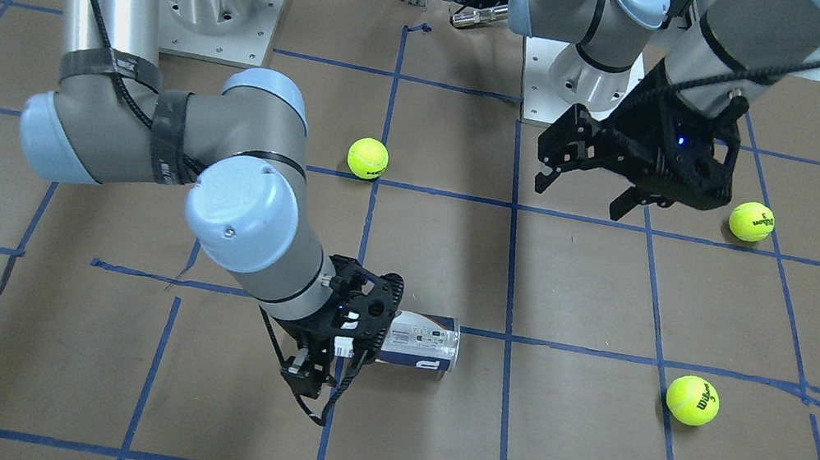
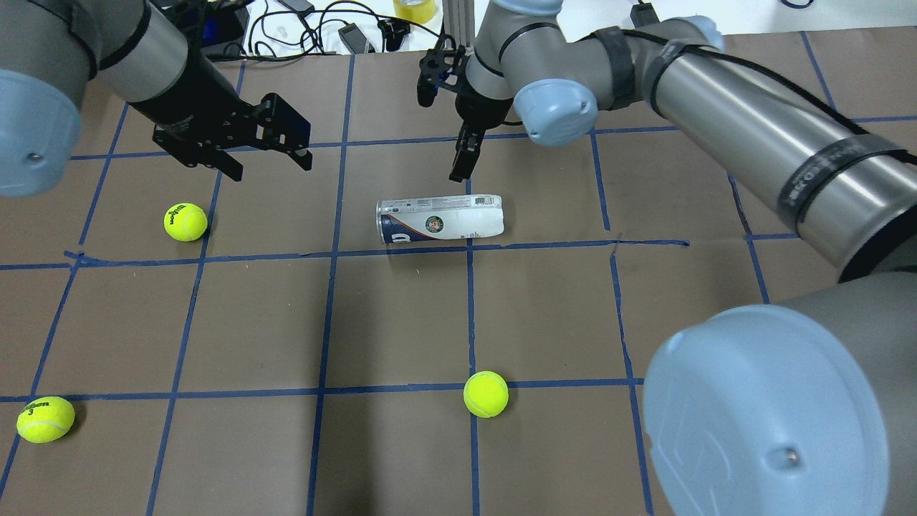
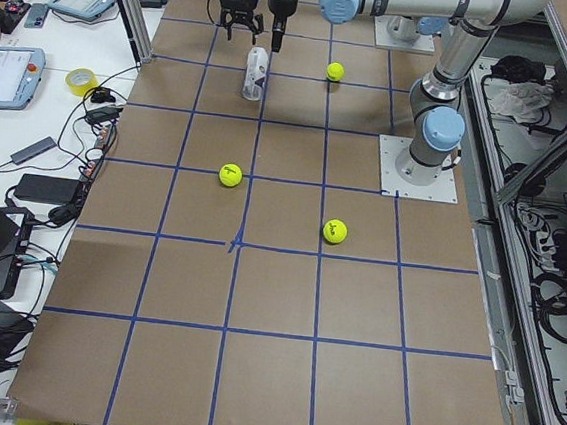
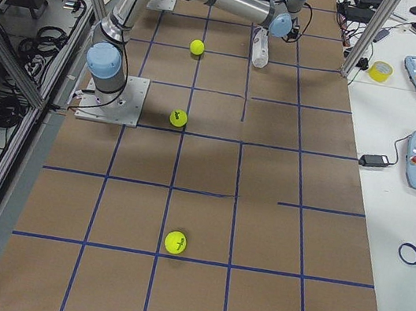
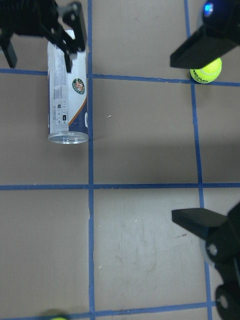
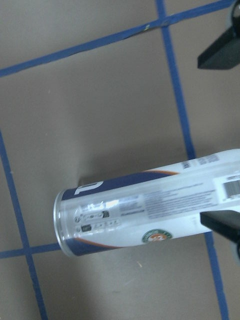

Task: Lift up tennis ball bucket
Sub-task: 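Lay the can on its side and open the right gripper, then grasp the can's open end with the left gripper while the right arm withdraws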

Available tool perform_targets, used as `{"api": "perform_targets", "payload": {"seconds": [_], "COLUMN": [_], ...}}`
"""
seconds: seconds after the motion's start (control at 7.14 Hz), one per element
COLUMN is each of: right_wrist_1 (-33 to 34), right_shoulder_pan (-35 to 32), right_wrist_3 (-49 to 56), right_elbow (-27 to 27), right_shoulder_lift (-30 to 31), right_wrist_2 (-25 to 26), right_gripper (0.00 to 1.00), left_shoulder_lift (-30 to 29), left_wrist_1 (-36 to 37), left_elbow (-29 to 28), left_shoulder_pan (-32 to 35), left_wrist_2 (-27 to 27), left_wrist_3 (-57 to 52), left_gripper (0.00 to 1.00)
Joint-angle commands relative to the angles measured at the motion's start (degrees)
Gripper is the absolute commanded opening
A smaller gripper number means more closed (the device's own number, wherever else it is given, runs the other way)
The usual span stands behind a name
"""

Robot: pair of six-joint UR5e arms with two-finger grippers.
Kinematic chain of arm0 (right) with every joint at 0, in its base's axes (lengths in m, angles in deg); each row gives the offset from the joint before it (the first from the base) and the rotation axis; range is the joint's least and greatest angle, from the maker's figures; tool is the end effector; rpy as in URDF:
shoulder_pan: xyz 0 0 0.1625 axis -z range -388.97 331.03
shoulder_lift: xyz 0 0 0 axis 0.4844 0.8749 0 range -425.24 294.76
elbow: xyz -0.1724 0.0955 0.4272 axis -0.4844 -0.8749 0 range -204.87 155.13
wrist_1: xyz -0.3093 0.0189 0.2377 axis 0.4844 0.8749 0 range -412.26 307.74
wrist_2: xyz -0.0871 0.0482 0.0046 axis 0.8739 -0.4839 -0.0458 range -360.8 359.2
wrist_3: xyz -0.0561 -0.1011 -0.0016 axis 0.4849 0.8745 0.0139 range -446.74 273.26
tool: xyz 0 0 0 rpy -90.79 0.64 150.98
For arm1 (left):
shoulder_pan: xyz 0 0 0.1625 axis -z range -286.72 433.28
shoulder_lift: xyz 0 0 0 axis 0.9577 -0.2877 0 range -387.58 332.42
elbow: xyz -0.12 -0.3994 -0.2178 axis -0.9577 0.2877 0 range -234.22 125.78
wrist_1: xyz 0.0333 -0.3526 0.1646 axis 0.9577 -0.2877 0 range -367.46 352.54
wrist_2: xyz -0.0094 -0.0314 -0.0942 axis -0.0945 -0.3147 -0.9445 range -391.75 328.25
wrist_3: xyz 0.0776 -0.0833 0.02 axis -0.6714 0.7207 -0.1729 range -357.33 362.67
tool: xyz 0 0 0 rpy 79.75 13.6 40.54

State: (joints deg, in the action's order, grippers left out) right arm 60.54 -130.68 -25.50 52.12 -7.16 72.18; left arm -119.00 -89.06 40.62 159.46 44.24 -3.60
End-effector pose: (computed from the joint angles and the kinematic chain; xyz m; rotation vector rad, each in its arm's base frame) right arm 0.3063 -0.6545 0.3392 -1.7283 2.3135 -0.2701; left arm -0.1290 -0.4901 0.4844 -0.0686 -2.8993 0.0852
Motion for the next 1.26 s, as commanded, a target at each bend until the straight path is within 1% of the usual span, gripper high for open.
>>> {"api": "perform_targets", "payload": {"seconds": [0.0, 0.14, 0.28, 0.42, 0.56, 0.7, 0.84, 0.98, 1.12], "right_wrist_1": [-11.4, -15.4, -21.2, -25.7, -31.2, -32.1, -31.3, -28.2, -23.7], "right_shoulder_pan": [7.5, 9.9, 10.4, 10.3, 10.0, 9.9, 9.9, 9.9, 9.9], "right_wrist_3": [-8.4, -15.7, -21.9, -30.7, -41.4, -48.8, -50.1, -55.1, -63.3], "right_elbow": [0.2, 0.4, 0.3, 0.9, 0.8, 0.8, 1.1, 1.1, 1.1], "right_shoulder_lift": [7.1, 10.9, 16.0, 20.9, 23.8, 26.3, 26.7, 26.7, 26.9], "right_wrist_2": [2.1, 9.1, 14.5, 14.8, 14.3, 14.8, 15.0, 14.9, 14.8], "right_gripper": [1.0, 1.0, 1.0, 1.0, 1.0, 1.0, 1.0, 1.0, 1.0], "left_shoulder_lift": [-9.6, -14.2, -18.1, -22.4, -24.9, -26.8, -29.1, -30.4, -31.1], "left_wrist_1": [5.4, 7.1, 9.9, 10.7, 10.8, 10.7, 10.5, 10.5, 10.8], "left_elbow": [1.8, 1.1, 1.0, 0.9, 1.3, 1.6, 1.7, 1.7, 1.6], "left_shoulder_pan": [-1.5, -2.2, -2.2, -2.2, -2.2, -2.2, -2.2, -2.1, -2.0], "left_wrist_2": [-2.6, -3.0, -8.3, -13.2, -14.8, -16.9, -24.5, -31.4, -32.0], "left_wrist_3": [-3.7, -4.6, -5.5, -5.5, -4.7, -5.4, -5.1, -5.2, -5.7], "left_gripper": [1.0, 1.0, 1.0, 1.0, 1.0, 1.0, 1.0, 1.0, 0.9]}}
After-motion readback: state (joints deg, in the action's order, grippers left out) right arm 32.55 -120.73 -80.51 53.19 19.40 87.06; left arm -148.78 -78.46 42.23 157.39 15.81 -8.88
